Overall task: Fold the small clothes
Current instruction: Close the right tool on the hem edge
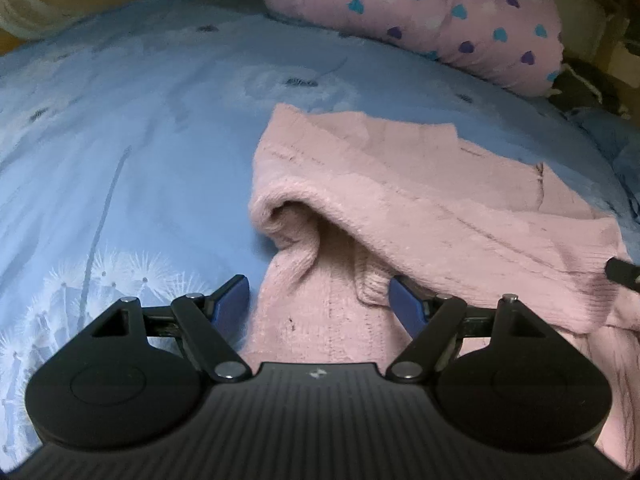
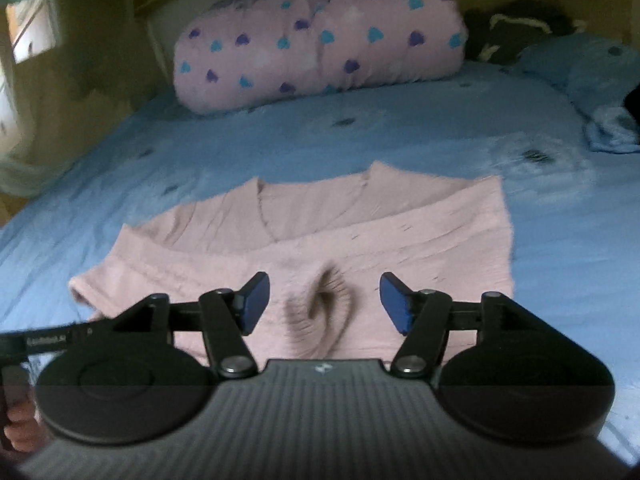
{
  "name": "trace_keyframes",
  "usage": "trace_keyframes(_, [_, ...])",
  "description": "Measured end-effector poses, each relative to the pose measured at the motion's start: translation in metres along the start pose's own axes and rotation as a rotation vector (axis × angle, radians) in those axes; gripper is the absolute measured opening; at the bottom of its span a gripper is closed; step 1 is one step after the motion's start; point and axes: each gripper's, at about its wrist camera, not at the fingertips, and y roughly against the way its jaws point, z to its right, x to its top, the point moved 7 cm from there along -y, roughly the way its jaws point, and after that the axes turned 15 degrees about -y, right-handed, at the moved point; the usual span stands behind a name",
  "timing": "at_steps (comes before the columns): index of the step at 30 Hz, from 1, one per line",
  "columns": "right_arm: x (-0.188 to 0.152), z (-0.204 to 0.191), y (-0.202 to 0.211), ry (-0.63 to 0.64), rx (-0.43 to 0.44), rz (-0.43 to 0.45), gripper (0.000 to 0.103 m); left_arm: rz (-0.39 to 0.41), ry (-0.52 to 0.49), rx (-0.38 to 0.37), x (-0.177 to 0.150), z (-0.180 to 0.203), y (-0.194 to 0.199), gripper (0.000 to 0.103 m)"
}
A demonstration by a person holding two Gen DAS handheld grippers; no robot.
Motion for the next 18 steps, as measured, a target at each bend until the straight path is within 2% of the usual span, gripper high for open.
trace_keyframes(6, [-0.012,0.000,-0.031,0.038,-0.052,-0.066,0.063,0.001,-0.010,0.009,0.000,0.002,-0.003,0.081])
trace_keyframes(14, [-0.019,-0.004,-0.044,0.076,-0.052,-0.097,0.063,-0.001,-0.039,0.040,0.000,0.008,-0.010,0.082])
trace_keyframes(16, [-0.016,-0.006,-0.045,0.082,-0.040,-0.103,0.058,0.000,-0.035,0.042,-0.001,0.008,-0.011,0.083])
trace_keyframes(18, [-0.015,-0.010,-0.046,0.082,-0.021,-0.116,0.046,0.000,-0.032,0.046,-0.001,0.009,-0.011,0.083])
